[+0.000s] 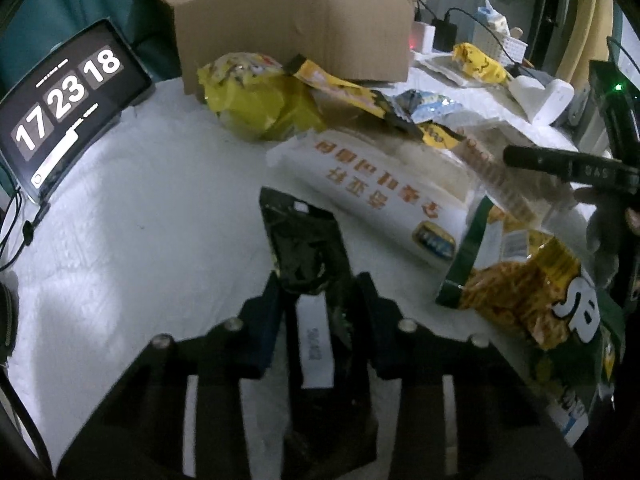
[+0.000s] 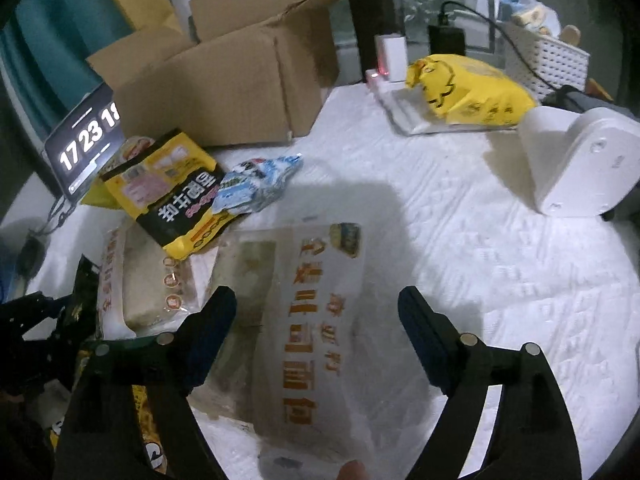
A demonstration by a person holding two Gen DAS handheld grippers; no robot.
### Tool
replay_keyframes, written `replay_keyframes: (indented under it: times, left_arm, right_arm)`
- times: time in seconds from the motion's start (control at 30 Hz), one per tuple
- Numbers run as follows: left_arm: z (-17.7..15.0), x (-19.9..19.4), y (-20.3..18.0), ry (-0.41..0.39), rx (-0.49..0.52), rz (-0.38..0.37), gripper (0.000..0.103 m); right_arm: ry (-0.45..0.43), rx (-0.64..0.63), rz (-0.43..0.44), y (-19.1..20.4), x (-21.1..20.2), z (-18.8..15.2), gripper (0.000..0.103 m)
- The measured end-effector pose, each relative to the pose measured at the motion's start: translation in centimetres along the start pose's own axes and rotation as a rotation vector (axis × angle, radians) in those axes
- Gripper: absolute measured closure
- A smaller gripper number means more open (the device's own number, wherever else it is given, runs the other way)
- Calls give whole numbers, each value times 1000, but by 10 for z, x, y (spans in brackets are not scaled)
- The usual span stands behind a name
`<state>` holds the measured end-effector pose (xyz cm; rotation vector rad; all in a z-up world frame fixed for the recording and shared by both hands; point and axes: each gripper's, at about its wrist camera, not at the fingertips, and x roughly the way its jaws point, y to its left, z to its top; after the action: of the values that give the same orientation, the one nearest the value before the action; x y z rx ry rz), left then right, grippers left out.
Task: Organize snacks
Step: 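Grasp the black bag with the left tool while the right tool grasps the white bread bag, then carry the black bag and bread bag into the box and open both tools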
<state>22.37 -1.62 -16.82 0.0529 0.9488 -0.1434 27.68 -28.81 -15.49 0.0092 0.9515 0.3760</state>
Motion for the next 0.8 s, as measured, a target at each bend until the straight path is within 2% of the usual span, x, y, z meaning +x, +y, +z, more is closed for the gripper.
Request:
replay_keyframes:
  times: [0.3, 0.33, 0.47, 0.63, 0.8]
  left_arm:
    - [-3, -6, -1, -19, 4, -16, 74]
    - [-3, -7, 0, -22, 3, -18, 75]
    - [-5, -14, 3, -42, -3, -30, 75]
    - [-4, -27, 8, -76, -12, -36, 76]
    - [0, -43, 14, -118, -20, -36, 76]
  right_arm:
    - [9, -34, -3, 12, 6, -1, 17]
    - [9, -43, 4, 14, 6, -1, 25]
    - [0, -51, -7, 23, 5, -3, 30]
    - [-31, -47, -30, 29, -2, -6, 49]
    - [-58, -49, -77, 33, -14, -5, 58]
